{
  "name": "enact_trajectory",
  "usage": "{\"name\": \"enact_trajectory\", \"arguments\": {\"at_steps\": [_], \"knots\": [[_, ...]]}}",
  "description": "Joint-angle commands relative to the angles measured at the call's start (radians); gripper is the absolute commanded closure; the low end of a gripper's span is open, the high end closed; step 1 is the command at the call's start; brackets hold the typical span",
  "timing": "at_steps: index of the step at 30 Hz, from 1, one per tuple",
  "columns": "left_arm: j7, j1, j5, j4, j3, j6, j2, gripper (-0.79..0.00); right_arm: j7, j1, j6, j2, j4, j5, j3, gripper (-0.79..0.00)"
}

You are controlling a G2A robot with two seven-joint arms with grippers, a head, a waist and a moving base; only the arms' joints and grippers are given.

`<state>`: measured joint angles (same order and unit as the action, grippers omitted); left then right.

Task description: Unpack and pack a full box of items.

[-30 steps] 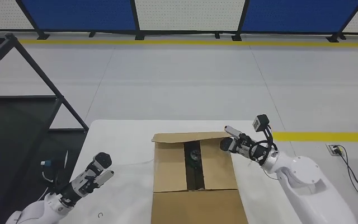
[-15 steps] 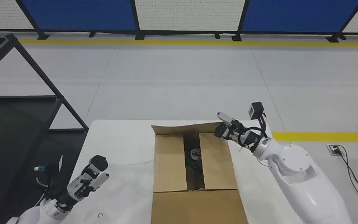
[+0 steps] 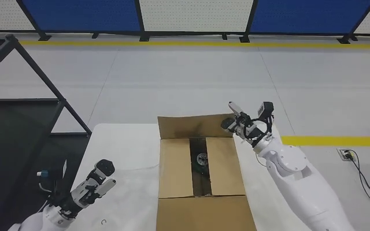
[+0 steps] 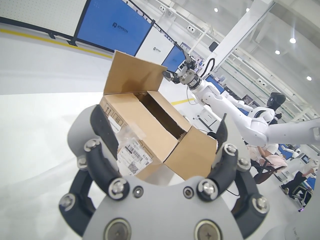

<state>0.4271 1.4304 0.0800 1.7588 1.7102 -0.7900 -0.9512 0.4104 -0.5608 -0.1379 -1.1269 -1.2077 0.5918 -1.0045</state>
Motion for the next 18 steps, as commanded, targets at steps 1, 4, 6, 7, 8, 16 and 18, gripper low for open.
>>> {"name": "enact_trajectory", "arguments": {"at_steps": [1,4,6,7,8,16,18], "knots": [[-0.01,0.01,0.003,0.001,0.007,0.002,-0.001,-0.785,0.006,0.048,0.001,-0.017,0.076,0.01,0.028,-0.785],[-0.024,0.026,0.004,0.002,0.016,0.005,-0.002,-0.785,-0.023,0.105,0.016,-0.045,0.171,0.003,0.074,-0.785],[-0.032,0.036,0.003,0.003,0.02,0.006,-0.002,-0.785,-0.023,0.135,0.01,-0.066,0.229,0.024,0.1,-0.785],[-0.033,0.04,0.005,0.004,0.021,0.008,-0.003,-0.785,-0.039,0.151,0.002,-0.076,0.258,0.012,0.114,-0.785],[-0.035,0.043,0.005,0.005,0.021,0.009,-0.003,-0.785,-0.05,0.163,-0.006,-0.086,0.282,0.004,0.129,-0.785],[-0.037,0.051,0.016,0.021,0.014,0.023,-0.005,-0.785,-0.002,0.244,-0.02,-0.15,0.453,-0.001,0.198,-0.785],[-0.035,0.048,0.017,0.024,0.011,0.025,-0.006,-0.785,0.018,0.264,-0.009,-0.161,0.487,-0.013,0.209,-0.785]]}}
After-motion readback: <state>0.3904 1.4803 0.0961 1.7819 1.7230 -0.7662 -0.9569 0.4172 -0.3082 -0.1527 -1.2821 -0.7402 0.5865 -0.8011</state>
